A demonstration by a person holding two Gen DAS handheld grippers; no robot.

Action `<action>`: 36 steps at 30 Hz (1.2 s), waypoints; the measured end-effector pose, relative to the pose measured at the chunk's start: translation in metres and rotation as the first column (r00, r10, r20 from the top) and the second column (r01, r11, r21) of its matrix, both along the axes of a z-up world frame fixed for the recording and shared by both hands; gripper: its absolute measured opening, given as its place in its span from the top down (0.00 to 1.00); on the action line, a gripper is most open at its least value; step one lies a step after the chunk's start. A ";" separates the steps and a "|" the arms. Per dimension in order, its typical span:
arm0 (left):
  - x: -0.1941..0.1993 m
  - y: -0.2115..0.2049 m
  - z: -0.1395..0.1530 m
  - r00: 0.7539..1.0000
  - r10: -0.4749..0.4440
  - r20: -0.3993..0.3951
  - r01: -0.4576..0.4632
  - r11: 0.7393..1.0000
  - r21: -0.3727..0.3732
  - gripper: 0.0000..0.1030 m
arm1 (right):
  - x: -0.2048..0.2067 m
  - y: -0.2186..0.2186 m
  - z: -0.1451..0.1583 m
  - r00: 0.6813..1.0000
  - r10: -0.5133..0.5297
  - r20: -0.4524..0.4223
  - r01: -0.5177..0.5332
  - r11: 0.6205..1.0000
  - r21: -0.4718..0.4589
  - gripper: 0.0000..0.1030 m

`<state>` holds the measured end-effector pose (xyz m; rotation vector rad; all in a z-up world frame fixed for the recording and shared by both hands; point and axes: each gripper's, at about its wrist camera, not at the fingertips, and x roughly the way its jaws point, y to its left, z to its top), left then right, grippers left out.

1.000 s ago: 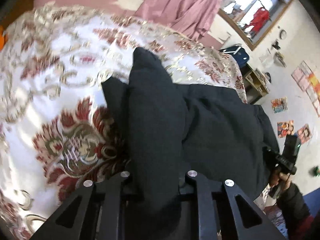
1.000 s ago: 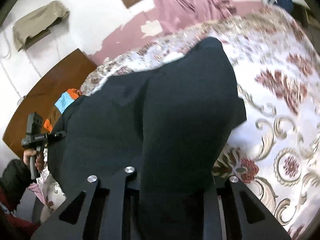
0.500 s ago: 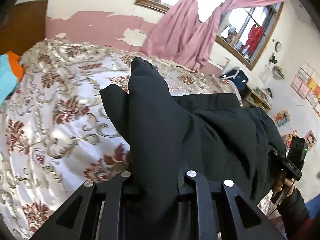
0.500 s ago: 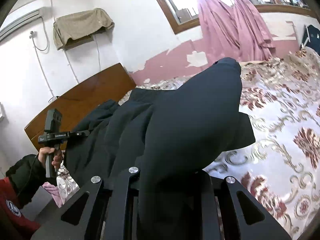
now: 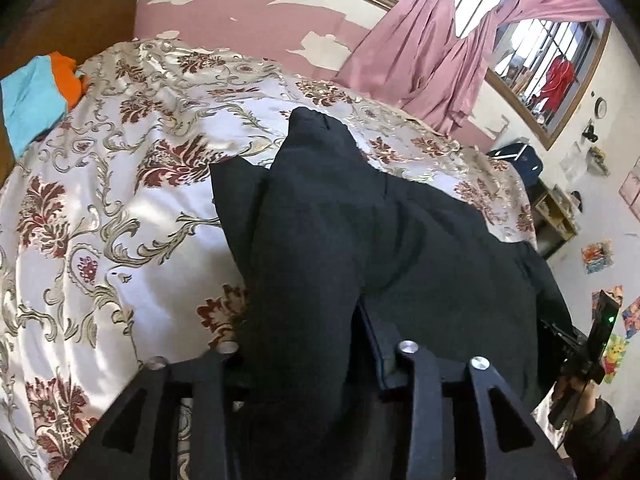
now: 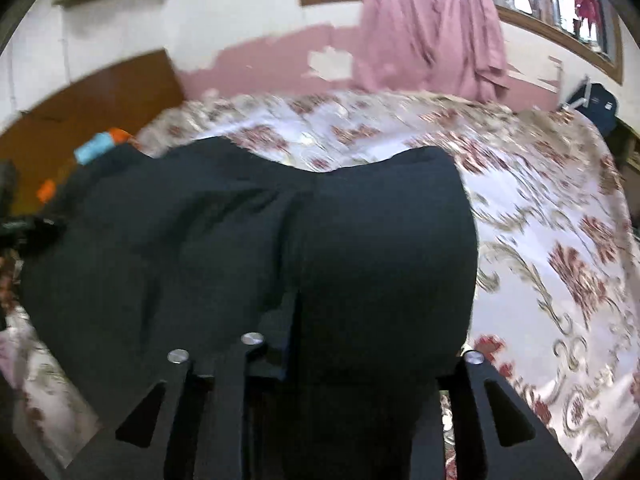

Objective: Fold large clothes
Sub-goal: 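Release the jacket and pull both tools back from the bundle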

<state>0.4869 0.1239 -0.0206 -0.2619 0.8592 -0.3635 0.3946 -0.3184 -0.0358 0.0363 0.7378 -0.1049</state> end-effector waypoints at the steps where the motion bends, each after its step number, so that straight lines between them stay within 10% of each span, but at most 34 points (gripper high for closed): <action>1: -0.002 0.000 0.000 1.000 0.025 0.001 -0.025 0.999 0.028 0.43 | -0.001 -0.003 0.001 1.000 -0.013 -0.005 0.013 1.000 0.011 0.60; 9: -0.036 -0.006 0.031 0.975 0.179 0.134 -0.203 0.960 0.191 0.13 | -0.020 0.000 0.016 0.997 -0.074 0.028 0.075 0.997 -0.017 0.12; 36: -0.234 -0.075 0.113 0.849 0.081 0.522 -0.181 0.973 0.144 0.00 | -0.180 0.101 0.099 0.890 -0.033 0.455 0.083 0.992 -0.091 0.01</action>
